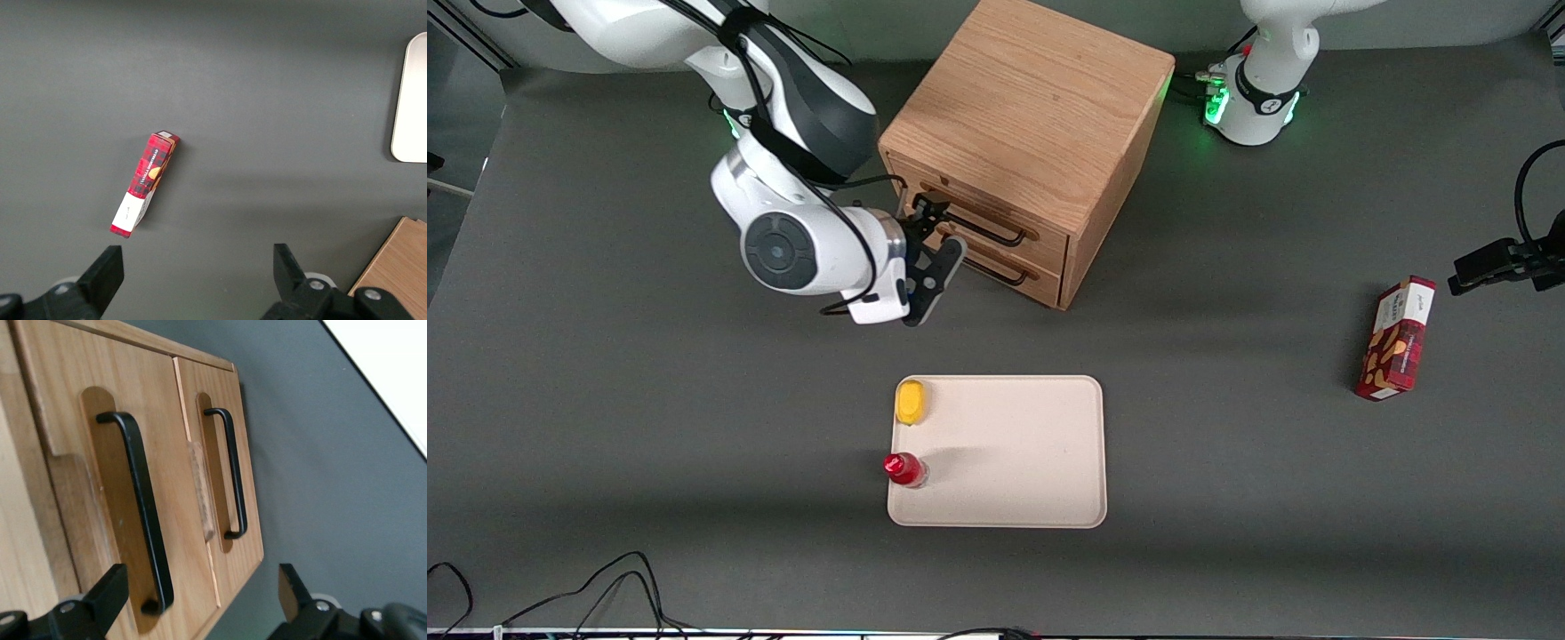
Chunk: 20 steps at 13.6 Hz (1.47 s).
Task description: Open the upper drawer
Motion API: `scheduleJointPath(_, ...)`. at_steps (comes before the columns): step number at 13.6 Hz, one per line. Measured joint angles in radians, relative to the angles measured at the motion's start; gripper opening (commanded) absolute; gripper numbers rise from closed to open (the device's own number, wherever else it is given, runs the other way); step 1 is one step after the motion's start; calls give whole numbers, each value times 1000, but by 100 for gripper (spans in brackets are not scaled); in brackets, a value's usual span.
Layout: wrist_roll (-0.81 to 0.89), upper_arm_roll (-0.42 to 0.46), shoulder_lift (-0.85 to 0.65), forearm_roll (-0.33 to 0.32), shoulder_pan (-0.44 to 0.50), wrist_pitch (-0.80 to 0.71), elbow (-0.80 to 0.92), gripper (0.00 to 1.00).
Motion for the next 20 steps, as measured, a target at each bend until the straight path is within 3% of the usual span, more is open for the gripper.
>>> scheduleJointPath(8, 56, 59, 9, -12, 4, 119, -109, 100)
scheduleJointPath(20, 58, 0, 90, -71, -42, 145, -29, 100)
